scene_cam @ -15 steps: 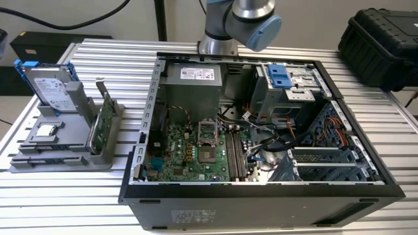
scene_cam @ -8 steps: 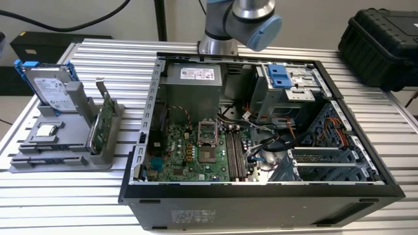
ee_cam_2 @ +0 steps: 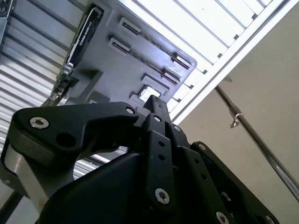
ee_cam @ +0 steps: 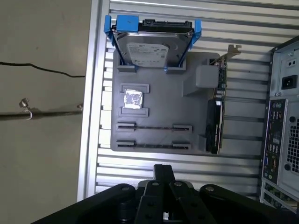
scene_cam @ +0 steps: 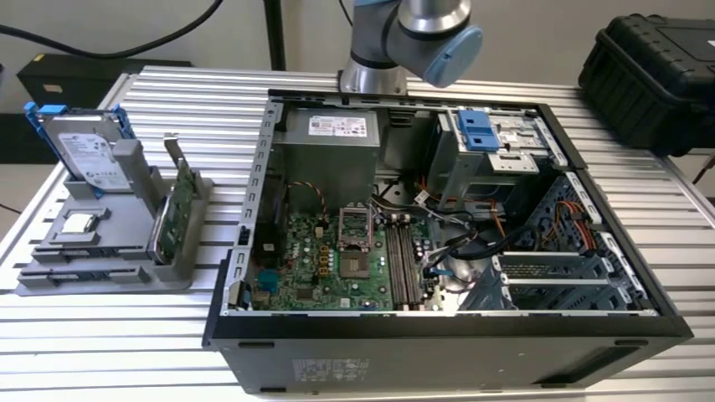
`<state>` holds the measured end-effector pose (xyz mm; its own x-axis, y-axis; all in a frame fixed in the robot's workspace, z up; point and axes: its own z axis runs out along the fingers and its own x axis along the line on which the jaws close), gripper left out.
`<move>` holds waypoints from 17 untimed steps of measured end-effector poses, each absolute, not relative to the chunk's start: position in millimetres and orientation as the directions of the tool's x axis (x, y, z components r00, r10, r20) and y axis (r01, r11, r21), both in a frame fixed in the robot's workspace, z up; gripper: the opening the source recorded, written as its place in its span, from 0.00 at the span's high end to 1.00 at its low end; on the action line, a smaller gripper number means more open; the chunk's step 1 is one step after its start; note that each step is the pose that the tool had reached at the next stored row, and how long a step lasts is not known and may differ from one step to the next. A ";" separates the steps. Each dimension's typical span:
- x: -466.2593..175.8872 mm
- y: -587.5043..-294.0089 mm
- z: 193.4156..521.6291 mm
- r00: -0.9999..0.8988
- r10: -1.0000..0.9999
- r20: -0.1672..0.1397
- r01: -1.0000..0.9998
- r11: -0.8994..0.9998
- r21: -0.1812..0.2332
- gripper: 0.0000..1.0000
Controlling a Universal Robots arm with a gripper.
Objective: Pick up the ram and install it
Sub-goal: 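Pick up the ram and move it above insertion slot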
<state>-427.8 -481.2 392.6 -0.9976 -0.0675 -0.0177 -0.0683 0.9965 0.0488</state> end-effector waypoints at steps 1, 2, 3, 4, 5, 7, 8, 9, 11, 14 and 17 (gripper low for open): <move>-427.8 -482.2 392.6 -0.998 -0.068 -0.018 -0.069 0.996 0.049 1.00; -427.8 -482.8 392.6 -0.998 -0.068 -0.018 -0.069 0.996 0.049 1.00; -427.8 -483.3 392.6 -0.998 -0.068 -0.018 -0.069 0.996 0.049 1.00; -427.8 -483.4 392.7 -0.998 -0.068 -0.018 -0.069 0.996 0.049 1.00; -427.8 -483.8 392.6 -0.998 -0.068 -0.018 -0.069 0.996 0.049 1.00; -427.8 -484.0 392.6 -0.998 -0.068 -0.018 -0.069 0.996 0.049 1.00; -427.8 -484.0 392.6 -0.998 -0.068 -0.018 -0.069 0.996 0.049 1.00; -427.8 -484.0 392.6 -0.998 -0.068 -0.018 -0.069 0.996 0.049 1.00; -427.8 -484.1 392.6 -0.998 -0.068 -0.018 -0.069 0.996 0.049 1.00; -427.8 -484.2 392.6 -0.998 -0.068 -0.018 -0.069 0.996 0.049 1.00; -427.8 -484.2 392.6 -0.998 -0.068 -0.018 -0.069 0.996 0.049 1.00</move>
<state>-427.8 -484.2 392.6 -0.9975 -0.0682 -0.0177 -0.0690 0.9964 0.0488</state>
